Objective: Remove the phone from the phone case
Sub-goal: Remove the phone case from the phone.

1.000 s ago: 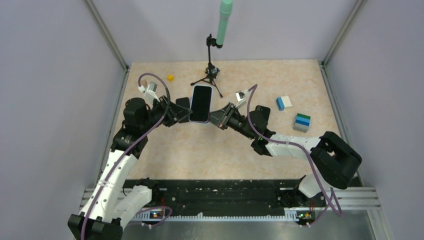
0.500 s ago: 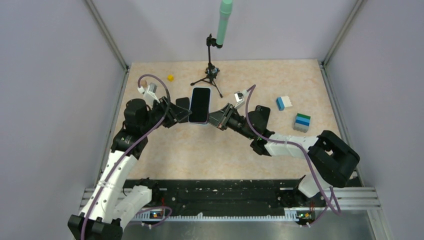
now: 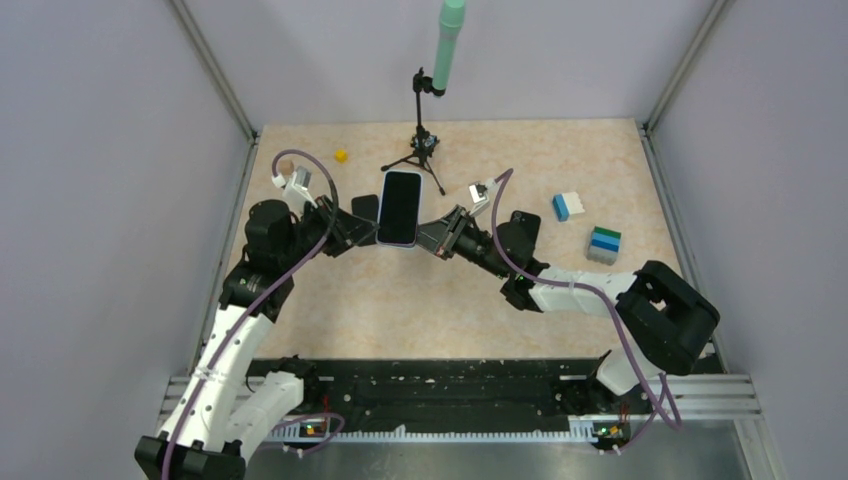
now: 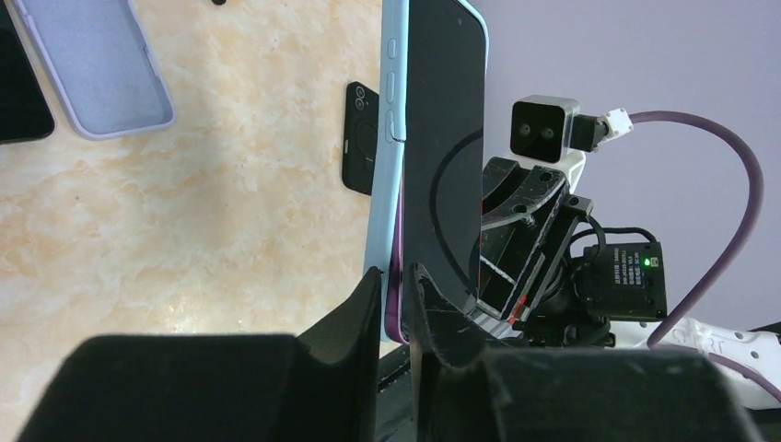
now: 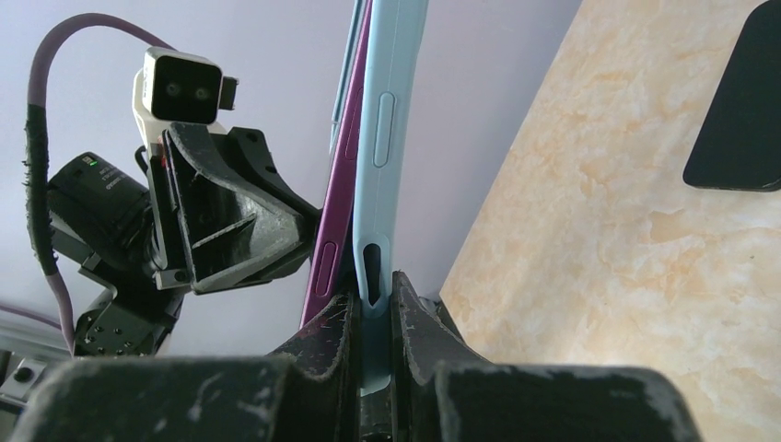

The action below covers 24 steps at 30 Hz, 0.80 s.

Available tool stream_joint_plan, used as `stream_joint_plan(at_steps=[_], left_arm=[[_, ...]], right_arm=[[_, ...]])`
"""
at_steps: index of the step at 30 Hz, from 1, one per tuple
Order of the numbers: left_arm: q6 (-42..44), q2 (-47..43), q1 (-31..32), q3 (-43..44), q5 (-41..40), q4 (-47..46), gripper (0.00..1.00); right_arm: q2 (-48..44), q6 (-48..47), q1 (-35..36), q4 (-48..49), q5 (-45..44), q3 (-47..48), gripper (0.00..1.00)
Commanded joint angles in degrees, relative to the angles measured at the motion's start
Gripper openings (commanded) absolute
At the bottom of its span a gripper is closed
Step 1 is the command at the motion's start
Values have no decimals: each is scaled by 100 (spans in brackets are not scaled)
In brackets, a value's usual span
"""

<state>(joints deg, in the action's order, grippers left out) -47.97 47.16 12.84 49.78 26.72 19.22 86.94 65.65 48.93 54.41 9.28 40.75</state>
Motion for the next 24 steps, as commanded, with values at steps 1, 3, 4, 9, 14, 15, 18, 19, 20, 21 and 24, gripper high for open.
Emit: stream_joint_plan(at_steps=[1,3,4,9,14,15,18,19,20,21,24], left_arm=[[128,-38,-1,147,-2,-118,16],[126,-28,-1,142,31,-121,14],[122,-12,-1,138,60,-121,12],[106,52,-1,144,198,-129,2],[173,131,-1,202,252,22,0],[163,174,-1,217,301,62,0],[116,300,-1,238,369,237,4],[131,318,-1,242,349,288,9],[141,323,-1,231,325,322,12],[128,335,-1,215,310,323,18],[-9,335,4,143,344,306,32]], right_arm=[[-19,-8,-59,632,74,258,0],[-23,-10,-57,624,79,273,0],[-16,-11,-58,617,79,279,0],[49,-21,-55,593,116,326,0],[102,-30,-59,572,135,366,0],[105,-27,-59,585,142,371,0],[130,-19,-58,659,186,375,0],[131,-12,-58,695,196,378,0],[131,-6,-54,728,209,377,0],[134,6,-58,746,225,380,0],[168,41,-59,848,244,381,0]])
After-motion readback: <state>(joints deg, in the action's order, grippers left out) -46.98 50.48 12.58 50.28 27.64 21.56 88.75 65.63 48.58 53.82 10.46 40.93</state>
